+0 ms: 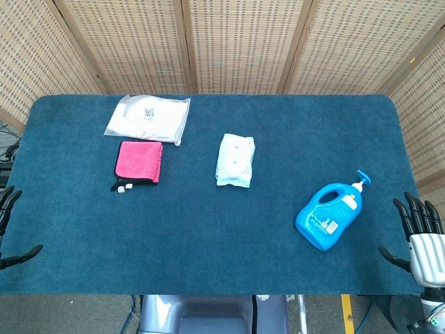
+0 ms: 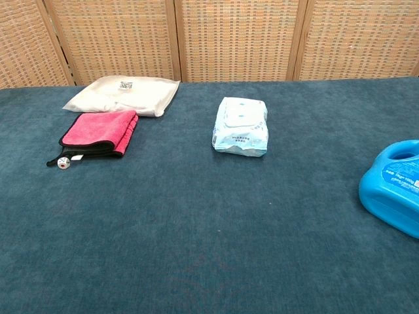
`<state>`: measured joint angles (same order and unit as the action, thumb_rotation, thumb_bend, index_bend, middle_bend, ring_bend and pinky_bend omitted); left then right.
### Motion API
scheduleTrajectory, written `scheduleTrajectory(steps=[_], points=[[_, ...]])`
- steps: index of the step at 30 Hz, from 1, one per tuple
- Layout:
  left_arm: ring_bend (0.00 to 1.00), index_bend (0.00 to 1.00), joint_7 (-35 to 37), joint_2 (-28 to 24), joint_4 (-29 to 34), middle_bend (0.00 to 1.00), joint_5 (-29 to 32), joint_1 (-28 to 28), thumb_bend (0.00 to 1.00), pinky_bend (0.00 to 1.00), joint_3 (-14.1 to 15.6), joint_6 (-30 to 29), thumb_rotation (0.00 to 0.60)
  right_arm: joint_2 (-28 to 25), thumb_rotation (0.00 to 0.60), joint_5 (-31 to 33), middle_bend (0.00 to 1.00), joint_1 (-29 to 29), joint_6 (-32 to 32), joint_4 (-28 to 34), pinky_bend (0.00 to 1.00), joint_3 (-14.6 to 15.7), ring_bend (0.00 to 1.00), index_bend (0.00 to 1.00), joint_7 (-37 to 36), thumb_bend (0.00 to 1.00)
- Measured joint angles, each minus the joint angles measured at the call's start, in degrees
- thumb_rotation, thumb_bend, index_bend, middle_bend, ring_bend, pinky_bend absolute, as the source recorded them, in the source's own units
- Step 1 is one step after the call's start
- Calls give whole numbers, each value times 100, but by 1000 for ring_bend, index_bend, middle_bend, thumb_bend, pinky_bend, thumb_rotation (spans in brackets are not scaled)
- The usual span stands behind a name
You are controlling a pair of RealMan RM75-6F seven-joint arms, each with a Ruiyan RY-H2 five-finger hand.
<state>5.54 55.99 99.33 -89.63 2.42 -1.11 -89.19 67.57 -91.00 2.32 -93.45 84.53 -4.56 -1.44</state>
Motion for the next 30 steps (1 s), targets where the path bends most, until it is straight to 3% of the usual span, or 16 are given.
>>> scheduleTrajectory(steps=[14, 20, 22, 27, 30], points=[[0, 0, -17, 32, -53, 0, 66, 76, 0, 0, -14, 183, 600, -37, 600, 32, 0, 6, 59, 47, 0, 5, 0, 31, 1, 0], [0, 1, -80, 203, -190, 0, 490, 465, 5, 0, -282, 724, 600, -96, 600, 169, 0, 25, 169, 74, 0, -34, 0, 31, -134, 0], [0, 41, -69, 322, -299, 0, 671, 675, 43, 0, -436, 982, 600, -106, 600, 184, 0, 38, 207, 71, 0, -39, 0, 31, -167, 0], [0, 297, -86, 549, -620, 0, 1116, 1298, 218, 0, -760, 1823, 600, -128, 600, 261, 0, 75, 321, 68, 0, -55, 0, 31, -252, 0], [0, 357, -212, 782, -923, 0, 1380, 1674, 281, 0, -948, 2214, 600, -137, 600, 296, 0, 90, 366, 69, 0, -64, 0, 31, -277, 0]])
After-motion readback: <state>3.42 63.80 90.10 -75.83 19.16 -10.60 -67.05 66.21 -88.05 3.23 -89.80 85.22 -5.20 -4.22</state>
